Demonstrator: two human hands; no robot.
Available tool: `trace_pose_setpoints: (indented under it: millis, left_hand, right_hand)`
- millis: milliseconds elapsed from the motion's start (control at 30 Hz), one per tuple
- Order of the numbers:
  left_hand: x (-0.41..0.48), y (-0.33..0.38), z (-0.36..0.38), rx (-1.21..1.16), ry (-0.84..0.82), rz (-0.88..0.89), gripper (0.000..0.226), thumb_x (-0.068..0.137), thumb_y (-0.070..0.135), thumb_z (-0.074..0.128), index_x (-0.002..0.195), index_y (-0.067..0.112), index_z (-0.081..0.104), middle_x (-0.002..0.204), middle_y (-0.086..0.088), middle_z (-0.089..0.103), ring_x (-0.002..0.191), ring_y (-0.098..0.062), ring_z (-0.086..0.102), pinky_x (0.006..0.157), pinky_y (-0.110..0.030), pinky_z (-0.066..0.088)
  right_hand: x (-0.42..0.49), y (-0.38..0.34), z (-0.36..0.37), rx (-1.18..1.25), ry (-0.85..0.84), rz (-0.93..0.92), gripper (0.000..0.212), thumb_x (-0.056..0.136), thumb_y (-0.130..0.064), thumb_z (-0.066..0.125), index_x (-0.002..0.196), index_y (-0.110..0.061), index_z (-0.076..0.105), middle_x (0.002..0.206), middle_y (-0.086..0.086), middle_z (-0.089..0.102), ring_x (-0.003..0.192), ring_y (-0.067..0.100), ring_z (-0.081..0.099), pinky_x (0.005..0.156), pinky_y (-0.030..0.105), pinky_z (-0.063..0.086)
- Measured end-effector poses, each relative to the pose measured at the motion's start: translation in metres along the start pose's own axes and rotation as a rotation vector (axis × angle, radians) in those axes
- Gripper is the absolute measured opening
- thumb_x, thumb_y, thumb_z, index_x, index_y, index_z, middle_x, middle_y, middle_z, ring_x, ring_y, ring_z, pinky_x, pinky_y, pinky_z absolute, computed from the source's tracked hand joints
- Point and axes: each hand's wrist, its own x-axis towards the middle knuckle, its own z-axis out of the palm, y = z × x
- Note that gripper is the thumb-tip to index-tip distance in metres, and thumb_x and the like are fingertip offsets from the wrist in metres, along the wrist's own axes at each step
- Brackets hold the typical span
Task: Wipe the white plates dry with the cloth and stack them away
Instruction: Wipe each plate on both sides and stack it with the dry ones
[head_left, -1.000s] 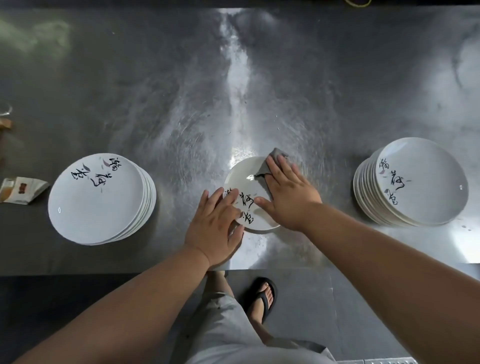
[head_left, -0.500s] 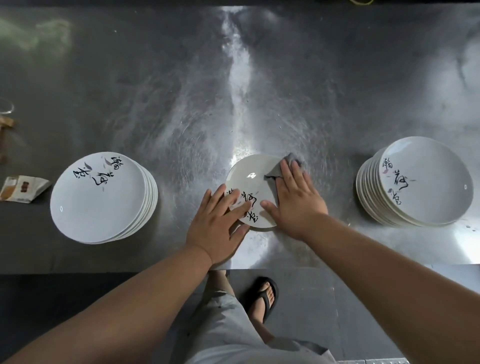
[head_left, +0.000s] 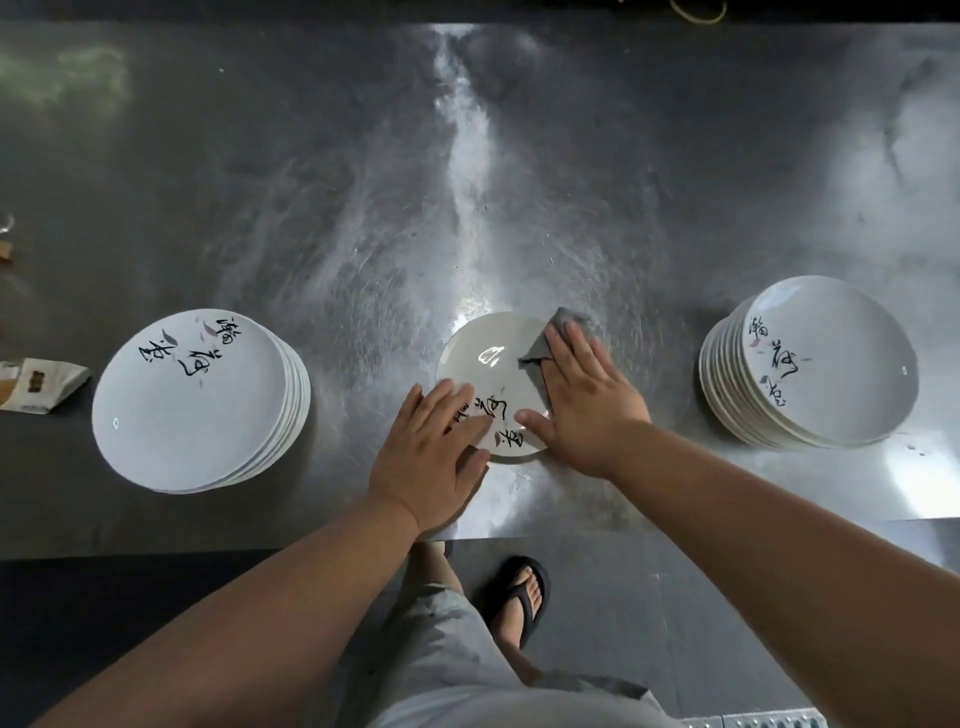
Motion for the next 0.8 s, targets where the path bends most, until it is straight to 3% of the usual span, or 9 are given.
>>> trace_pose_setpoints:
  millis: [100,200,333,500,600,700,800]
  left_hand:
    - [0.000,-0.001,0.003,-0.017,0.062,-0.052,0.049,0.100,0.047,0.050,0.140,0.023,0.063,0.152,-0.001,0.055,0.143,-0.027,0.045,0.118,-0.045,0.030]
    - [0.000,-0.002,0.006,-0.052,0.125,-0.054,0.053,0.095,0.050,0.060,0.141,0.024,0.065,0.145,0.001,0.060,0.132,-0.027,0.054,0.108,-0.045,0.037]
    - [0.000,-0.002,0.005,-0.074,0.139,-0.066,0.054,0.090,0.055,0.072,0.135,0.027,0.069,0.137,0.002,0.062,0.119,-0.026,0.055,0.104,-0.044,0.040]
    - [-0.001,-0.004,0.005,-0.083,0.121,-0.074,0.055,0.088,0.056,0.075,0.135,0.028,0.070,0.138,0.001,0.059,0.122,-0.026,0.052,0.107,-0.043,0.036]
    - [-0.002,-0.003,0.008,-0.076,0.134,-0.068,0.052,0.090,0.057,0.070,0.134,0.029,0.070,0.138,0.000,0.059,0.119,-0.027,0.053,0.105,-0.044,0.037]
    - [-0.002,-0.004,0.009,-0.073,0.125,-0.066,0.055,0.090,0.063,0.060,0.133,0.030,0.070,0.137,0.001,0.059,0.118,-0.026,0.051,0.104,-0.043,0.037]
    - [-0.002,-0.004,0.005,-0.073,0.071,-0.070,0.057,0.091,0.064,0.056,0.136,0.031,0.068,0.139,0.002,0.056,0.121,-0.025,0.048,0.107,-0.044,0.035]
  right_hand:
    - [-0.010,-0.020,0.007,0.048,0.003,0.044,0.098,0.095,-0.079,0.003,0.167,-0.013,-0.003,0.171,0.010,-0.026,0.153,0.024,-0.035,0.129,0.044,-0.012]
    - [-0.059,-0.051,0.029,0.166,0.009,-0.010,0.098,0.093,-0.080,0.002,0.167,-0.017,0.006,0.173,0.013,-0.019,0.155,0.027,-0.031,0.129,0.044,-0.012]
    - [-0.076,-0.034,0.032,0.116,-0.029,-0.134,0.101,0.093,-0.083,0.001,0.167,-0.015,0.016,0.175,0.008,-0.011,0.157,0.022,-0.024,0.128,0.040,-0.015]
    - [-0.047,-0.024,0.022,0.092,0.017,0.012,0.102,0.088,-0.081,-0.001,0.167,-0.017,0.007,0.173,0.010,-0.020,0.156,0.027,-0.030,0.131,0.047,-0.006]
    - [-0.067,-0.059,0.041,0.205,0.018,-0.127,0.092,0.095,-0.081,0.018,0.164,-0.020,0.022,0.175,0.011,-0.010,0.158,0.028,-0.024,0.131,0.049,-0.001]
    - [-0.070,-0.040,0.052,0.150,0.112,-0.237,0.084,0.098,-0.076,0.032,0.160,-0.019,0.036,0.175,0.005,0.009,0.161,0.023,-0.005,0.130,0.046,0.003]
    - [-0.060,0.002,0.052,0.131,0.231,-0.181,0.069,0.096,-0.059,0.057,0.153,-0.019,0.048,0.170,0.001,0.028,0.160,0.025,0.016,0.126,0.054,0.028]
